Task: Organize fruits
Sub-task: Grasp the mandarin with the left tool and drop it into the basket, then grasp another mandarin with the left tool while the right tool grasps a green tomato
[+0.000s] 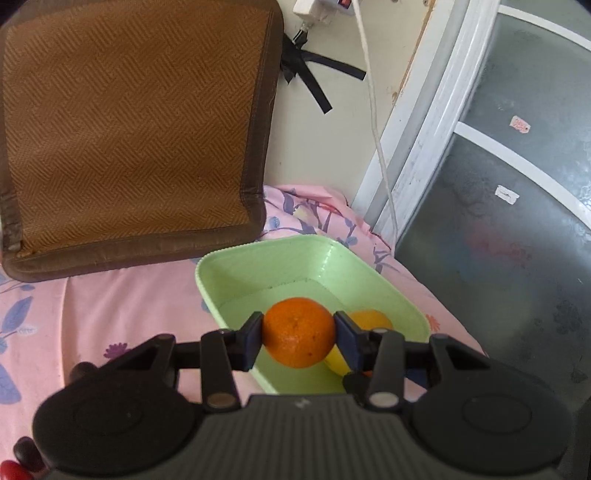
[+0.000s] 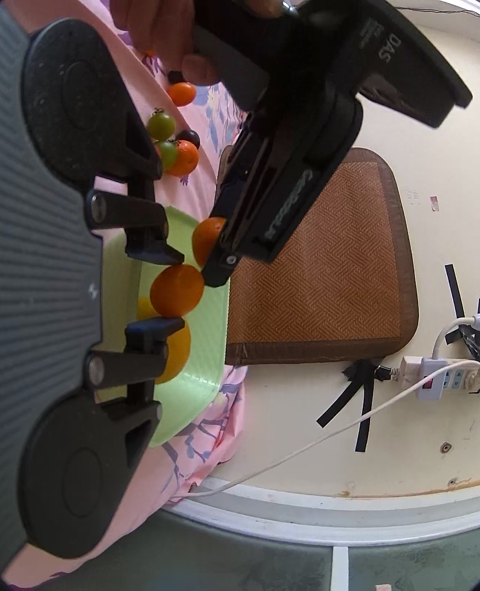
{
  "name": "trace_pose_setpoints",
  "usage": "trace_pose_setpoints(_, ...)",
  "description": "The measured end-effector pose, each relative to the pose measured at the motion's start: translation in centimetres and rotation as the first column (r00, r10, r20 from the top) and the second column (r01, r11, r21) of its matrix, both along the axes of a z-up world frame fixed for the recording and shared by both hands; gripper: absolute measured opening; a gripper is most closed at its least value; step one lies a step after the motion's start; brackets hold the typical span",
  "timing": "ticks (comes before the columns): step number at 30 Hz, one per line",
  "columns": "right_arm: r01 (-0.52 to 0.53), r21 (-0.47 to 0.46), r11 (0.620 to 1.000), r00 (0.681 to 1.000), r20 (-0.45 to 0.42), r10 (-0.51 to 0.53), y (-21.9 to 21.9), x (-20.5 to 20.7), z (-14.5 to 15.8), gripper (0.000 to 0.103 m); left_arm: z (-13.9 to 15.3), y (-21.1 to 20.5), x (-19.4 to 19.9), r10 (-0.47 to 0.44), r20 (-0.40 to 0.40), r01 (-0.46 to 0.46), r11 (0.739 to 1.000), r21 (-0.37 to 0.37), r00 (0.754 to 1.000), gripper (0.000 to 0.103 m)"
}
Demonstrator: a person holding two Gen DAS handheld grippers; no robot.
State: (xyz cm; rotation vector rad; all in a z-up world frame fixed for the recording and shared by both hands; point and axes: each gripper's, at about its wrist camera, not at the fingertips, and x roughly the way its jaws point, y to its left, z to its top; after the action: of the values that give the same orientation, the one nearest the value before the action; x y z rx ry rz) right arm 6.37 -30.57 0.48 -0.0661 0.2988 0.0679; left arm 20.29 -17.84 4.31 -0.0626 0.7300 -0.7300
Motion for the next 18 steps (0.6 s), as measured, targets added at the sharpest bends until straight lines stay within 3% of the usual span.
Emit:
trace_pose_setpoints(2,0.001,0.0,1.0,1.0,0.005,-0.001,0.0,0.2,-0.3,0.036,-0.7,-0.5,0.5,0.013,-0.014,-0.012,1.0,0.015,1.0,0.043)
trace_pose_setpoints(4,-0.005,0.014,1.0,1.0,0.017,0.005,-0.1,0.0,-0.1,0.045,-1.2,-0.4,0.6,0.017,-0.019,-0.016,1.0,0.011,1.0,0.045)
trace_pose_setpoints(9,0.013,0.045,0.999,0.999,0.046,-0.015,-0.4,-0.8,0.1,0.045,0.3,1.7,-0.4,0.033,-0.009,-0.033,0.999,-0.043,0.999,0.052)
trace_pose_setpoints(15,-0.015,0.133,0.991,0.997,0.071,0.005,-0.2,-3.1,0.6,0.045,3.9,10.8,-5.1,0.141,0.071,-0.125,0.973,-0.192,0.987,0.052)
trace_pose_setpoints(18,-0.054,0.197,0.979,0.998,0.039,0.047,0.9,-3.9,0.3,0.045,3.9,15.5,-7.6,0.242,0.096,-0.221,0.957,-0.19,0.965,0.052)
